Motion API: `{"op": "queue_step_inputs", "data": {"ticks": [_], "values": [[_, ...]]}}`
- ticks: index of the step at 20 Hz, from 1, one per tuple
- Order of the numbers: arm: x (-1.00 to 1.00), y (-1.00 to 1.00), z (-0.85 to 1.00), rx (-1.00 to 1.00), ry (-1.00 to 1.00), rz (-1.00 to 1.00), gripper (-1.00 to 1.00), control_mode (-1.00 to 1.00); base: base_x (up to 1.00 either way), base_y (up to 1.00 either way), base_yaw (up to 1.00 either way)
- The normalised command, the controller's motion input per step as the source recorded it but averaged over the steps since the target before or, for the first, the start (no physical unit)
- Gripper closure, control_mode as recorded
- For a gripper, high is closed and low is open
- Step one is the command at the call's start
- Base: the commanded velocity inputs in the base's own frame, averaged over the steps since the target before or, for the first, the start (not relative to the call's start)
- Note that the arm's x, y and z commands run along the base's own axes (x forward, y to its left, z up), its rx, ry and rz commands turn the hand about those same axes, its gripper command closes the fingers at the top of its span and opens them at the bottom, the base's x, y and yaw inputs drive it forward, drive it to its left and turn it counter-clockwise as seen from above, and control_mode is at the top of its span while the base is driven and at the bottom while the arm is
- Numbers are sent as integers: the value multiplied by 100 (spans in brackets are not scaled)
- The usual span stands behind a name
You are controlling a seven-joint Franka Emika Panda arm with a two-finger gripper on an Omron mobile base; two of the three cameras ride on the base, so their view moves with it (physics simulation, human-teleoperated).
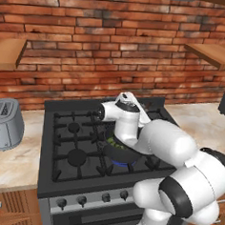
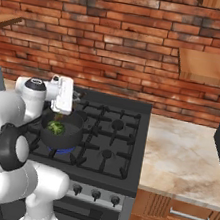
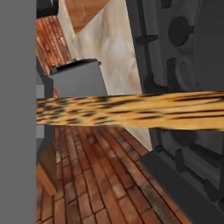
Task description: Put the avocado and broccoli in the pot. Retrieve the spatula and lightly stir the vegetables in the pot.
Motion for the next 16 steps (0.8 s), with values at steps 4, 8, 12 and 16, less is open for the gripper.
{"op": "queue_step_inputs", "data": {"ticks": [4, 8, 12, 16], "values": [[16, 0, 20, 13, 0, 5, 100, -100, 0, 0, 0], [0, 0, -1, 6, 6, 6, 100, -100, 0, 0, 0], [0, 10, -11, 0, 13, 11, 100, -100, 0, 0, 0], [0, 2, -36, 0, 12, 9, 100, -100, 0, 0, 0]]}}
